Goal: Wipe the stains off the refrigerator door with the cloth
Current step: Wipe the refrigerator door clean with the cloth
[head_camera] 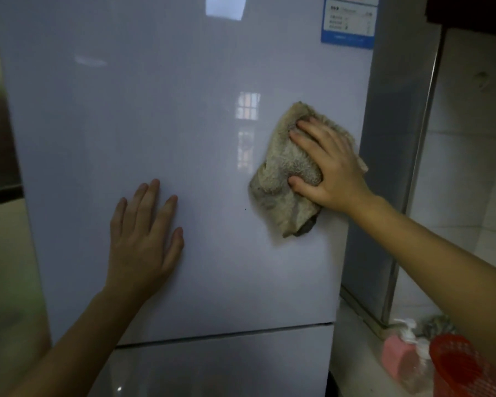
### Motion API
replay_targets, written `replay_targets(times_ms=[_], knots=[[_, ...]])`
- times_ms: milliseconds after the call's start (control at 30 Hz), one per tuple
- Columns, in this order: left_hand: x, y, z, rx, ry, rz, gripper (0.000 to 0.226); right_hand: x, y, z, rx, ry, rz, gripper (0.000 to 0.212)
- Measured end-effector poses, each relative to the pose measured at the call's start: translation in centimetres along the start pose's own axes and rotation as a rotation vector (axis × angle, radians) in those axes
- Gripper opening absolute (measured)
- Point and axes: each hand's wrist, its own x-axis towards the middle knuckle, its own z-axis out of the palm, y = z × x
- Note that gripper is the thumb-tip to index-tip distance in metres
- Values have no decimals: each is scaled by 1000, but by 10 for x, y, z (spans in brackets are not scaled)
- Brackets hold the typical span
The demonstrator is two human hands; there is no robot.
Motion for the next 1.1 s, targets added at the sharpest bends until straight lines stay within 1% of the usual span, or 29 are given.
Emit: replay_targets(times_ms=[67,133,200,333,400,467,567,700,767,867,933,1000,1067,1100], knots=[[1,-5,-2,-7,-21,-1,53,8,-17,5,59,-18,-32,83],[1,-8,-2,-1,-34,15,53,12,-38,14,97,-73,-85,90],[-2,-10,-1,4,-50,32,53,5,-61,28,118,-122,-144,90],[-10,-10,-1,14,-80,39,54,-53,-105,67,115,-162,-305,68],[-14,-9,-2,25,-100,51,54,-87,-119,78,104,-184,-353,59],[-13,-10,-6,37,-128,61,54,-108,-126,82,91,-184,-350,53],[-10,-9,-14,28,-188,49,54,-115,-131,80,78,-176,-296,48],[-9,-2,-25,-4,-280,9,53,-123,-144,78,86,-174,-156,43],[-13,3,-31,-36,-341,-13,51,-134,-151,77,133,-208,-80,39],[-28,12,-43,-108,-460,-43,50,-164,-167,71,266,-391,61,42],[-42,18,-53,-180,-566,-92,49,-189,-183,57,395,-514,261,44],[-62,23,-65,-254,-694,-159,50,-214,-204,35,489,-583,512,44],[-88,27,-77,-360,-840,-250,52,-236,-229,8,521,-633,741,46],[-102,29,-84,-415,-910,-294,53,-245,-242,-7,525,-653,826,49]])
